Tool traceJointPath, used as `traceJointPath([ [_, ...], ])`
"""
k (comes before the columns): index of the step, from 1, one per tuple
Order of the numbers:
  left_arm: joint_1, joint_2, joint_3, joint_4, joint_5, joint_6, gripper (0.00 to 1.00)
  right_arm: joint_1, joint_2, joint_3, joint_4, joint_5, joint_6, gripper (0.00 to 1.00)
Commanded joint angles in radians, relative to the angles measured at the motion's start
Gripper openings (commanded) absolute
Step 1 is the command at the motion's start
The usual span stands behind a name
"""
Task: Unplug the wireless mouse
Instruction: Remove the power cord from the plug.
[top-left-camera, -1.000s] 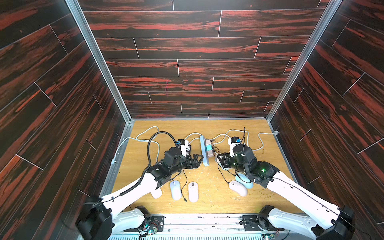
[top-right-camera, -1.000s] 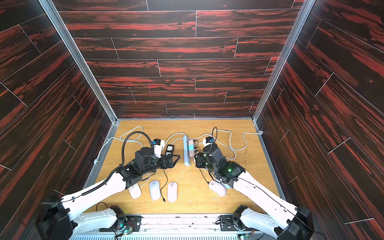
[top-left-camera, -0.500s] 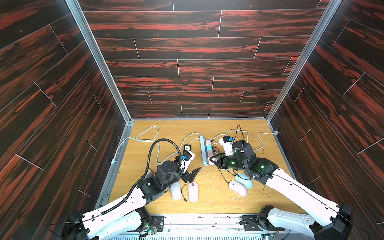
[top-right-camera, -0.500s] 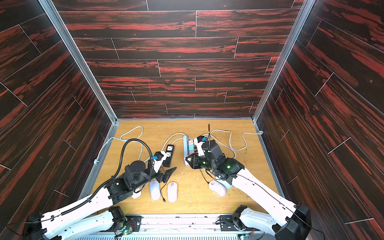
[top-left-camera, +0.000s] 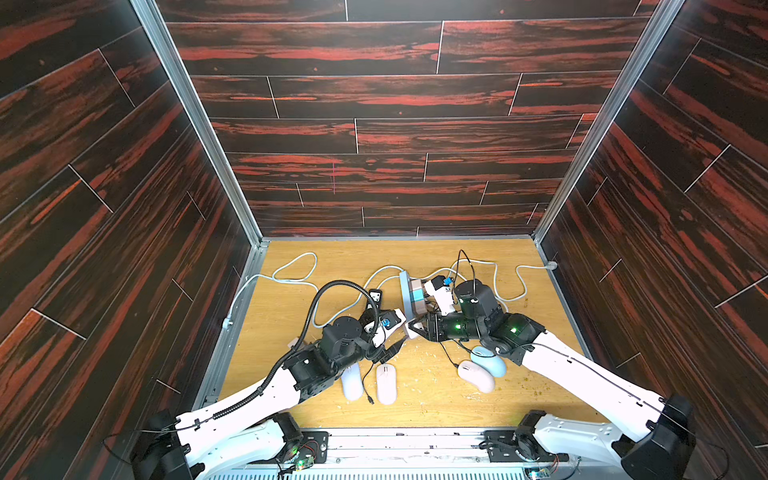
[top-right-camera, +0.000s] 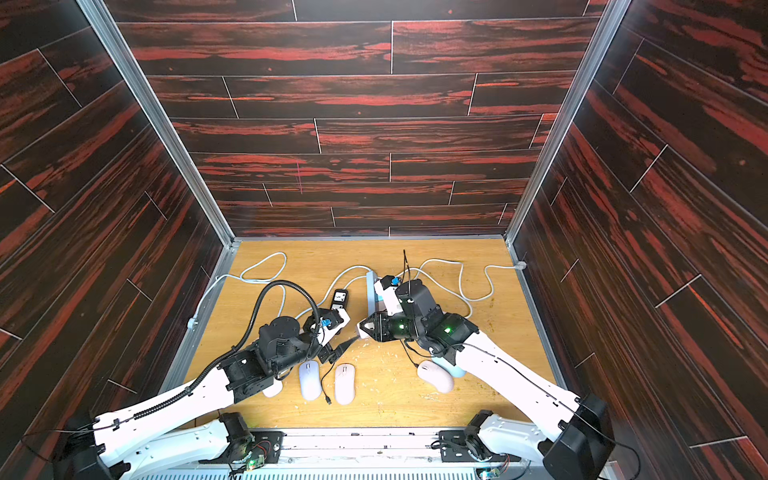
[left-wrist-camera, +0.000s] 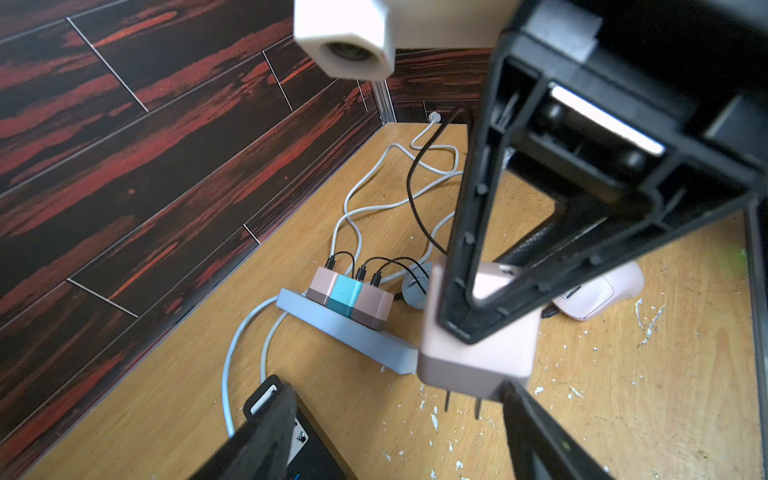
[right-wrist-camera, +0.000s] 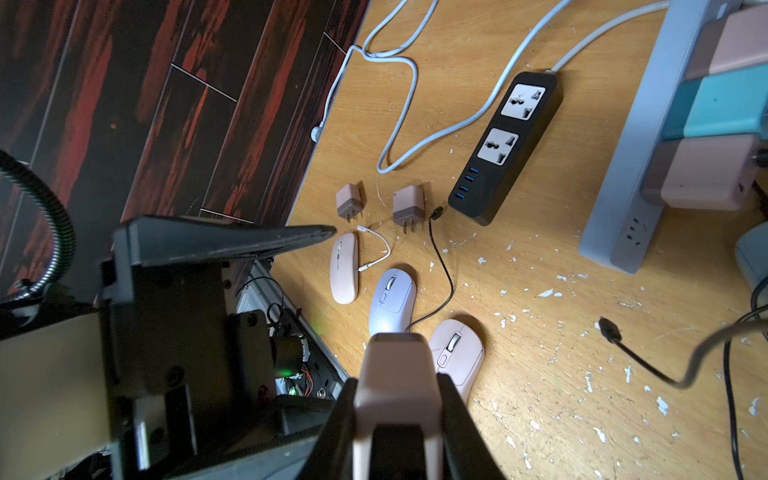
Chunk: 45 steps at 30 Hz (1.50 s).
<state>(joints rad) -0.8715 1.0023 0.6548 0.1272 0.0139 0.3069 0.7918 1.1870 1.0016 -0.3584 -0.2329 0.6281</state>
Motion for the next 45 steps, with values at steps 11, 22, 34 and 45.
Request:
traceJointPath([
  [11,-0.025,0.046,0.058,-0.013,0.072,0.062,0.76,0.029,0.010,0.050,-0.018,0.055,0.027,0.00],
  [22,-0.026,0.071,0.065,-0.014,0.046,0.081,0.65,0.031,0.011,0.018,0.063,-0.078,0.058,0.00],
  [34,-0.026,0.056,0.049,0.018,0.016,0.069,0.53,0.030,0.029,0.014,0.059,-0.079,0.070,0.00],
  [45,-0.025,0.045,0.039,0.030,0.029,0.053,0.50,0.032,0.037,0.013,0.042,-0.061,0.073,0.00],
])
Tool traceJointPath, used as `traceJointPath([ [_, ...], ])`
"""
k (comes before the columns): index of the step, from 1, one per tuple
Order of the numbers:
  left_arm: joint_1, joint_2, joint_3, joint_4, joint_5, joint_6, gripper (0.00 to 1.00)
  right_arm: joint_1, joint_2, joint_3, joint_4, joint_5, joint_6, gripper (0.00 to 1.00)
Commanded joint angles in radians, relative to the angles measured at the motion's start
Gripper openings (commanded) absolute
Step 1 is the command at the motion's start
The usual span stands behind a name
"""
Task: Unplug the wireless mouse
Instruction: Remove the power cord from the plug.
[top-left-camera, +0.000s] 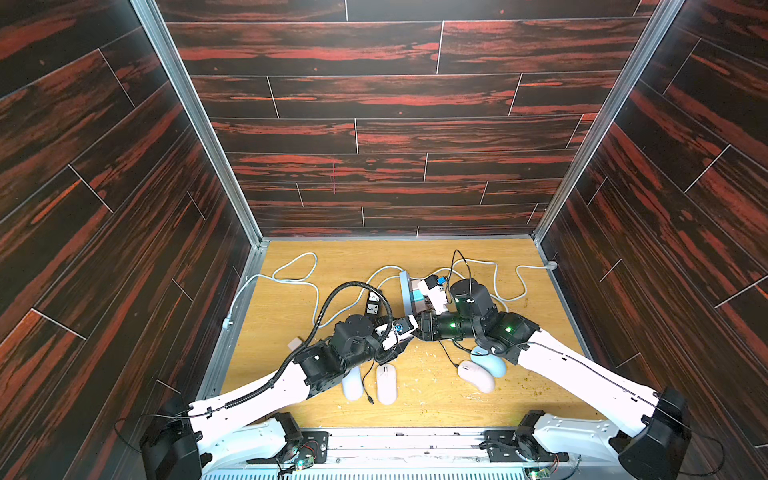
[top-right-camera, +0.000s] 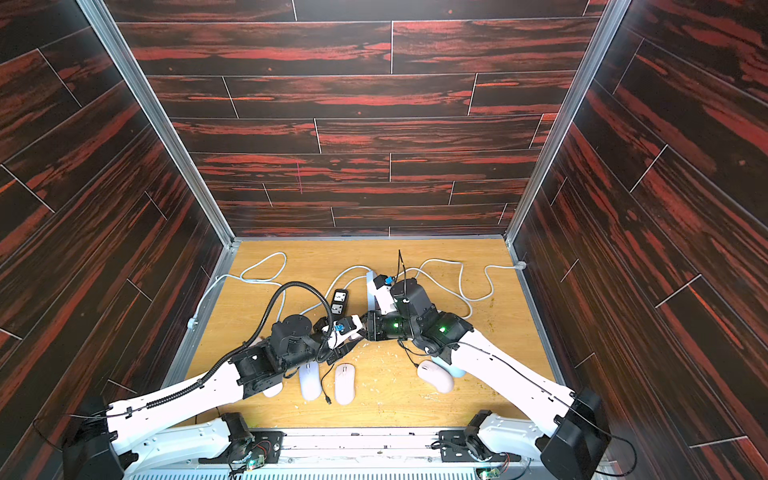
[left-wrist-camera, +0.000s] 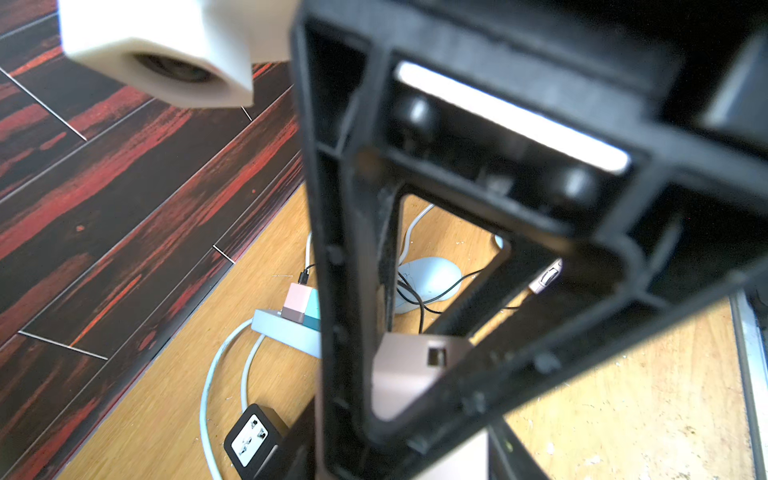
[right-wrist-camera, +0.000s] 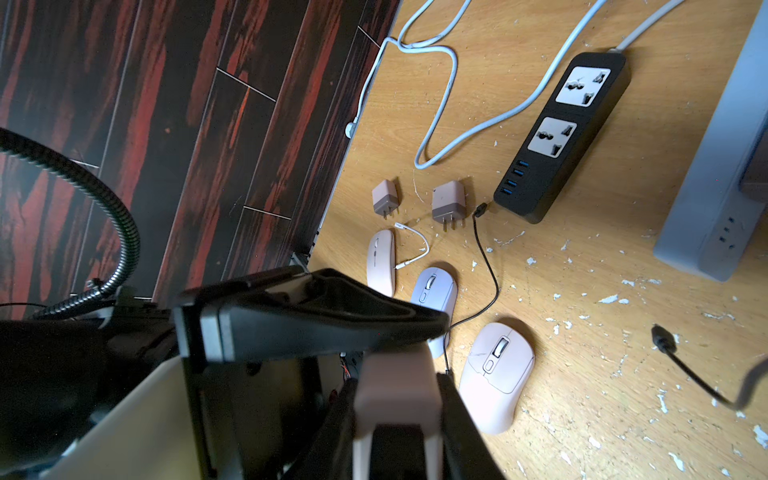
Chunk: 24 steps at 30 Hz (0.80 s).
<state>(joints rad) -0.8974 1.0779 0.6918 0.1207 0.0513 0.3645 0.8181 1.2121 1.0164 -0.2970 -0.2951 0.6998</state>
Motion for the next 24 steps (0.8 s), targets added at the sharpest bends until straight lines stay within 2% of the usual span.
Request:
traceJointPath([
  [1,0.001,-0.032,0.000,0.039,-0.008,-0.006,0.47,0.008,0.015,0.000,-0.026,0.008,-0.002,0.00],
  [7,0.001,-0.039,-0.006,0.043,-0.013,-0.011,0.29,0.010,0.008,-0.004,-0.018,0.013,0.000,0.00],
  [9,0.000,-0.042,-0.009,0.043,-0.014,-0.011,0.21,0.010,-0.002,-0.004,-0.012,0.020,-0.002,0.03],
  [10,0.001,-0.042,-0.012,0.045,-0.016,-0.012,0.17,0.011,-0.009,-0.004,-0.009,0.025,-0.003,0.08],
  [12,0.001,-0.047,-0.017,0.047,-0.018,-0.016,0.09,0.010,-0.026,-0.008,-0.001,0.044,-0.003,0.25],
  [14,0.000,-0.051,-0.023,0.051,-0.018,-0.020,0.03,0.011,-0.047,-0.010,-0.006,0.073,-0.007,0.49],
  [16,0.001,-0.056,-0.027,0.050,-0.018,-0.020,0.00,0.011,-0.071,-0.014,-0.009,0.113,-0.012,0.60],
  [19,0.000,-0.060,-0.030,0.045,-0.013,-0.020,0.00,0.010,-0.108,-0.025,-0.002,0.149,-0.015,0.63],
  [24,0.000,-0.062,-0.032,0.045,-0.008,-0.018,0.00,0.010,-0.156,-0.054,0.062,0.128,-0.015,0.62],
])
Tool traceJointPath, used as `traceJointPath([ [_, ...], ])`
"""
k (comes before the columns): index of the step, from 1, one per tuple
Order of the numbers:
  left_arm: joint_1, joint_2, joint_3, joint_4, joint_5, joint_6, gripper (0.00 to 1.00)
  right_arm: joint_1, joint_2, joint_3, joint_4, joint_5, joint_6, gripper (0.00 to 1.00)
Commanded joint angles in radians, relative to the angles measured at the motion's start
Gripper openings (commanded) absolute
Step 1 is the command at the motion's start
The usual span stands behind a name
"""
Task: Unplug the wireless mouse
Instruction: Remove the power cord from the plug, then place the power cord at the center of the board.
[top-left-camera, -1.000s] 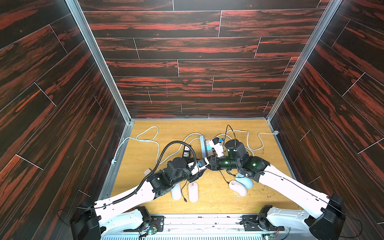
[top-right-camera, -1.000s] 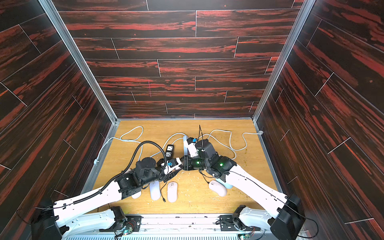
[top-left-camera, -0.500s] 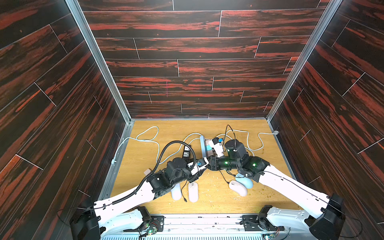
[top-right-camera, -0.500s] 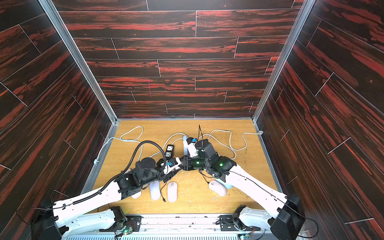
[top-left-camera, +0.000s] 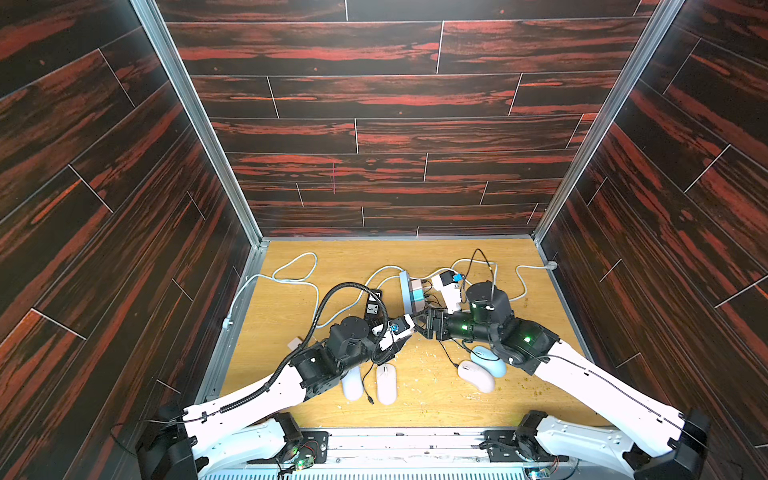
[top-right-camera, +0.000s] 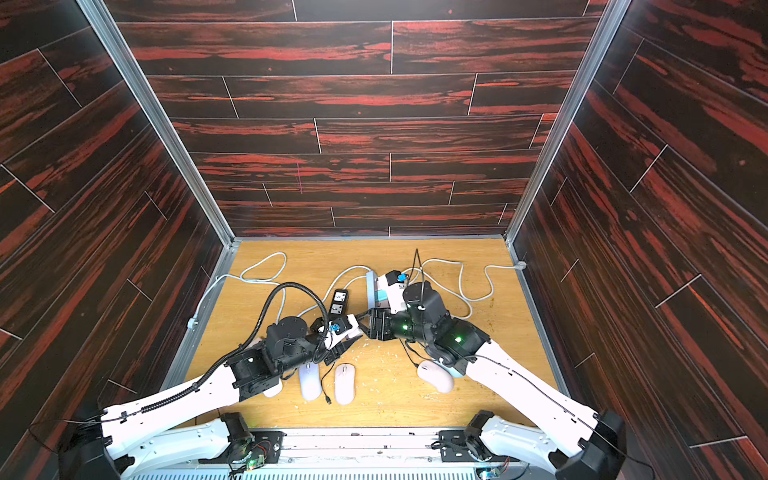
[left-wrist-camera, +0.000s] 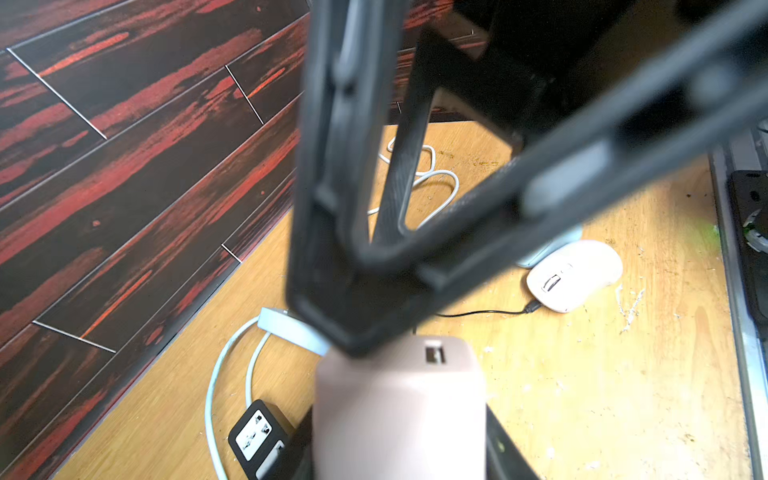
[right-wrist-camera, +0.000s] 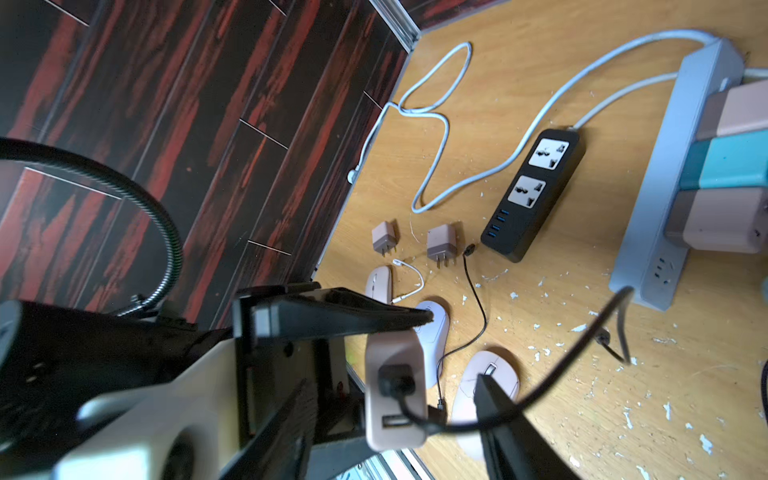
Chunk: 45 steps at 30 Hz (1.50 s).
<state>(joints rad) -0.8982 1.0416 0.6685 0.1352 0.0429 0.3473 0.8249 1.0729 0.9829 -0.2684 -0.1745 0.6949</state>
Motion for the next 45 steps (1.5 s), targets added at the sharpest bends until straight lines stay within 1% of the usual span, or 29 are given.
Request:
traceJointPath([
  [1,0.002,-0.028,-0.009,0.030,0.001,-0.001,0.00,0.002,-0.016,-0.021,0.036,-0.001,-0.011,0.60],
  [7,0.001,-0.028,-0.007,0.026,0.024,0.003,0.00,0.002,0.030,-0.007,0.006,-0.030,-0.004,0.52],
  [11,0.001,-0.032,-0.007,0.017,0.044,0.010,0.00,0.002,0.032,-0.005,0.014,-0.007,0.006,0.44],
  [15,0.001,-0.037,-0.009,0.017,0.049,0.015,0.00,0.002,0.036,0.006,0.015,-0.013,0.002,0.37],
  [17,0.001,-0.037,-0.011,0.017,0.049,0.017,0.00,0.002,0.038,0.006,0.015,-0.014,0.003,0.31],
  [19,0.001,-0.037,-0.010,0.015,0.049,0.020,0.00,0.002,0.042,0.005,0.015,-0.024,0.005,0.27],
  [26,0.001,-0.030,-0.008,0.017,0.061,0.025,0.00,0.002,0.048,0.002,0.028,-0.035,0.008,0.22],
  [30,0.001,-0.032,-0.010,0.011,0.064,0.030,0.00,0.002,0.044,0.000,0.026,-0.027,0.006,0.16],
  [35,0.002,-0.040,-0.018,0.008,0.063,0.031,0.00,0.002,0.009,-0.012,0.033,0.012,0.000,0.09],
  [41,0.000,-0.034,-0.018,-0.003,0.078,0.039,0.00,0.002,-0.047,-0.013,0.032,0.059,-0.016,0.06],
  [45,0.000,-0.029,-0.015,-0.015,0.089,0.048,0.00,0.000,-0.077,-0.005,0.005,0.114,-0.035,0.03],
])
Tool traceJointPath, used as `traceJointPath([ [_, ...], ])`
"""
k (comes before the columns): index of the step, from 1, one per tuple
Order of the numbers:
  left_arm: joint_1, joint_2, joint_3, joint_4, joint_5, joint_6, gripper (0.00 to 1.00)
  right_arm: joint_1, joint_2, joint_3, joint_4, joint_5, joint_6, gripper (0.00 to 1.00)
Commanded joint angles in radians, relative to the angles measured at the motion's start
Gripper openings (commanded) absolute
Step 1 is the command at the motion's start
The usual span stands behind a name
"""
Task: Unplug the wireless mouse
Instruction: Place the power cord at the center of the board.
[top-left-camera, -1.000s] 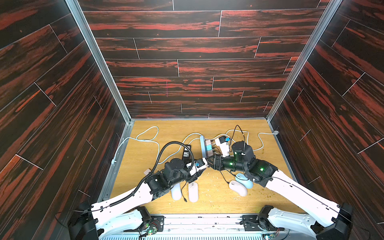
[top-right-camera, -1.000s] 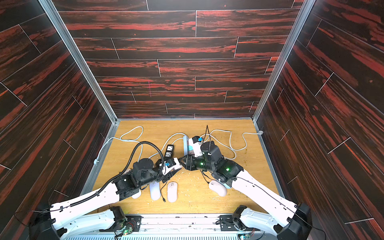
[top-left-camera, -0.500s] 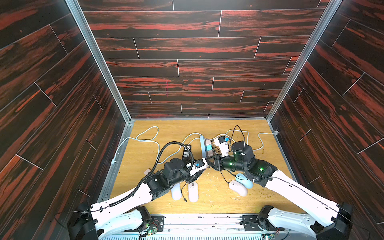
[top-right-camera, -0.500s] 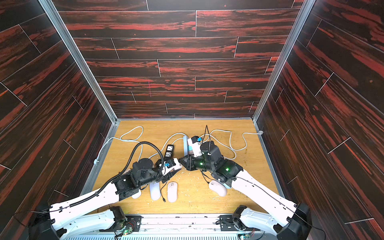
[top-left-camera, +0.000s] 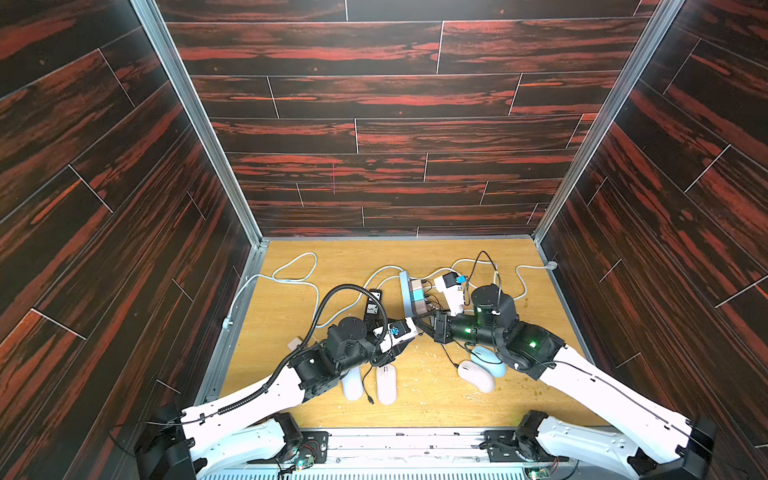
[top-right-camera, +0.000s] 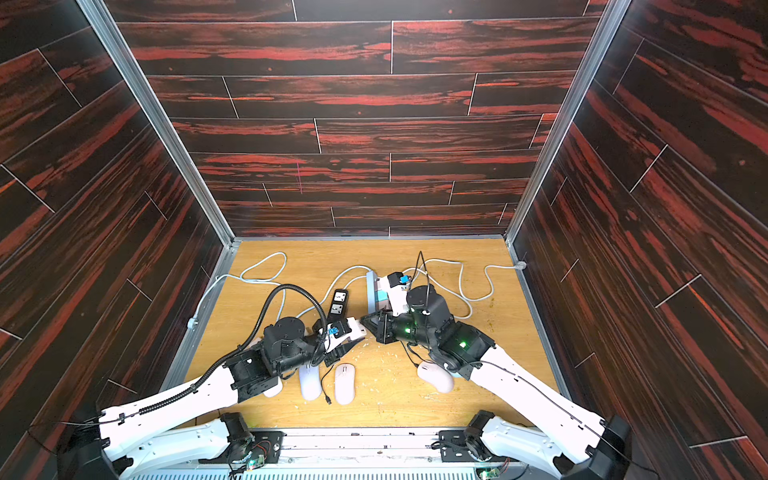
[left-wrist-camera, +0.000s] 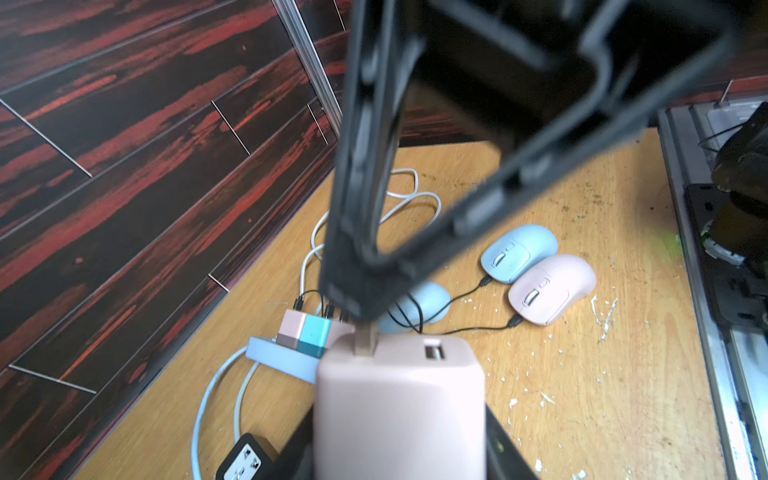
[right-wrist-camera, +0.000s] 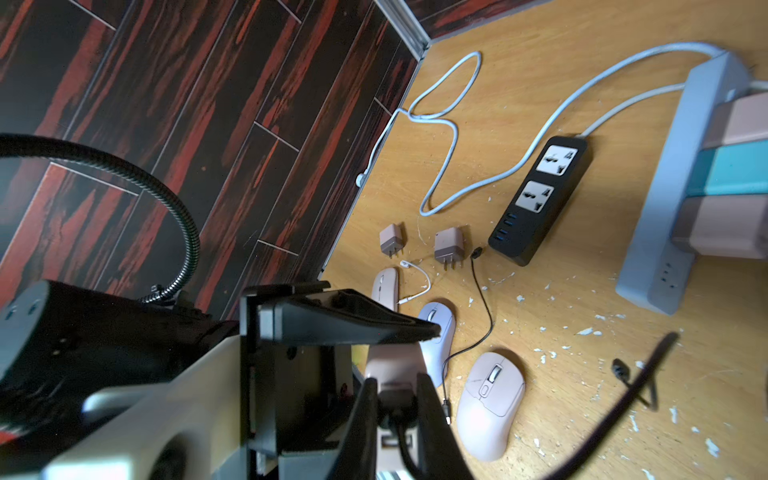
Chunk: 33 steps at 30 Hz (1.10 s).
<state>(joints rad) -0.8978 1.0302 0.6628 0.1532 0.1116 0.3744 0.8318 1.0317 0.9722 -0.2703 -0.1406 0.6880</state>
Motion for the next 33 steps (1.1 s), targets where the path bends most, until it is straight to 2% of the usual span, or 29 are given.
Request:
traceJointPath([
  [1,0.002,-0.018,-0.009,-0.035,0.022,0.021,0.00,-0.006,-0.040,0.005,0.005,0.086,-0.030,0.03],
  [7,0.002,-0.024,-0.014,-0.046,0.022,0.019,0.00,-0.007,-0.058,0.006,-0.004,0.106,-0.036,0.01],
  [9,0.001,-0.032,-0.016,-0.055,-0.012,-0.005,0.00,-0.006,-0.047,0.007,-0.020,0.110,-0.037,0.01],
  [13,0.001,-0.092,-0.052,-0.023,-0.158,-0.133,0.00,-0.005,-0.038,-0.007,-0.051,0.139,-0.016,0.00],
  [17,0.005,-0.191,-0.136,0.036,-0.351,-0.281,0.00,0.030,-0.026,-0.045,-0.050,0.169,0.045,0.00],
  [22,0.045,-0.252,-0.163,-0.015,-0.470,-0.369,0.00,0.224,0.060,-0.031,-0.059,0.318,0.160,0.00],
  [28,0.087,-0.269,-0.166,-0.032,-0.499,-0.423,0.00,0.501,0.215,0.039,-0.103,0.471,0.326,0.00],
  [33,0.091,-0.281,-0.163,-0.050,-0.504,-0.437,0.00,0.634,0.293,0.072,-0.179,0.525,0.443,0.00],
])
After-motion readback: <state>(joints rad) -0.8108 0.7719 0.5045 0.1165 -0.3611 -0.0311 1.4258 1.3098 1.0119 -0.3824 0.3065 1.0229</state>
